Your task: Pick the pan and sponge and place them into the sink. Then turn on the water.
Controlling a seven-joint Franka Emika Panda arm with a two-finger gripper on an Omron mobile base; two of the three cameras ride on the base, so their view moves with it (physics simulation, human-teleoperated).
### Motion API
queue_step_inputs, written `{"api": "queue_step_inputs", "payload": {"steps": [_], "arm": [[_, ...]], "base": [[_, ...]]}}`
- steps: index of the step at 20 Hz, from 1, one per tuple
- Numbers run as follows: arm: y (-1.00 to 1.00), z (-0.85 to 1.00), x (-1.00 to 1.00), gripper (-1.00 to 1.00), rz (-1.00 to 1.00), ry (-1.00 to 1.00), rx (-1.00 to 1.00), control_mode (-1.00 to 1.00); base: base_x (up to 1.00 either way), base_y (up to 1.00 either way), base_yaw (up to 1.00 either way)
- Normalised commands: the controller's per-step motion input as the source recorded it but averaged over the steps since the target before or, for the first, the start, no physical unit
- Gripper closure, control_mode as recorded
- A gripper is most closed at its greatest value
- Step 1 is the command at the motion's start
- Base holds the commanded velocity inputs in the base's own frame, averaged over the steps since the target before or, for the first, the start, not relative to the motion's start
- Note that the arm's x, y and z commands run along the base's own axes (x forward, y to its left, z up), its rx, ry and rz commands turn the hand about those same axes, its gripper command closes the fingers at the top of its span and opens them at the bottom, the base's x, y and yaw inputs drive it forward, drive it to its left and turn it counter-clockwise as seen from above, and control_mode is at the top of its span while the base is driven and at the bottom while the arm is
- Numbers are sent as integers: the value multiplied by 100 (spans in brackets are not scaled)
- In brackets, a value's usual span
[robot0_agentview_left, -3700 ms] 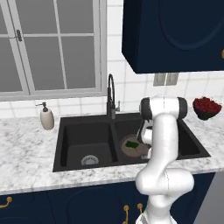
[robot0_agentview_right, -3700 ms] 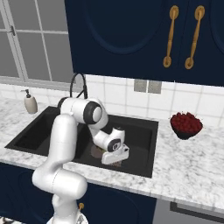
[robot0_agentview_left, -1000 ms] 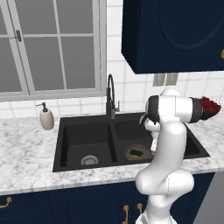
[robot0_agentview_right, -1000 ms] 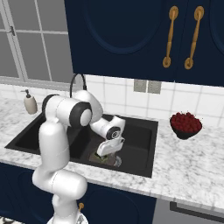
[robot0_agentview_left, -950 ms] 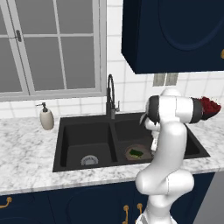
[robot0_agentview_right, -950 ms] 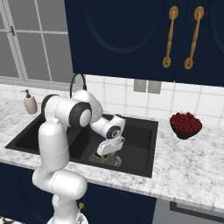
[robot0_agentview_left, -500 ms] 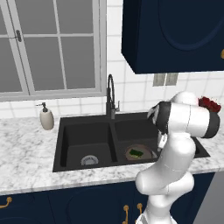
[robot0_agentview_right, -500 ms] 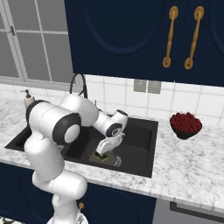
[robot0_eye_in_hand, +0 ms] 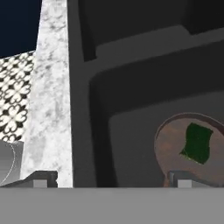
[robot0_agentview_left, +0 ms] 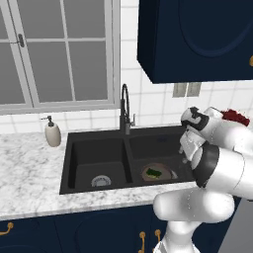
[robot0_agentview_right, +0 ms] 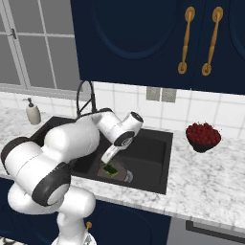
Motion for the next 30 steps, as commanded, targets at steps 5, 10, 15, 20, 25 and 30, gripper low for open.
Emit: {"api": "queue_step_inputs", "payload": {"steps": [5,10,15,20,25,30], "arm": [[10,64,-50,-100,1,-22,37,-100],[27,61,-6,-100,1,-10,30,-100],[-1,64,2,-100,7,-1,37,-100],[23,7,50,-100,1,-8,26,-100],[5,1,86,-100,-2,-4,22,-100],[-1,5,62,-100,-8,-5,8,-100]], "base": [[0,0,0],[0,0,0],[0,0,0],[0,0,0],[0,0,0],[0,0,0]]}}
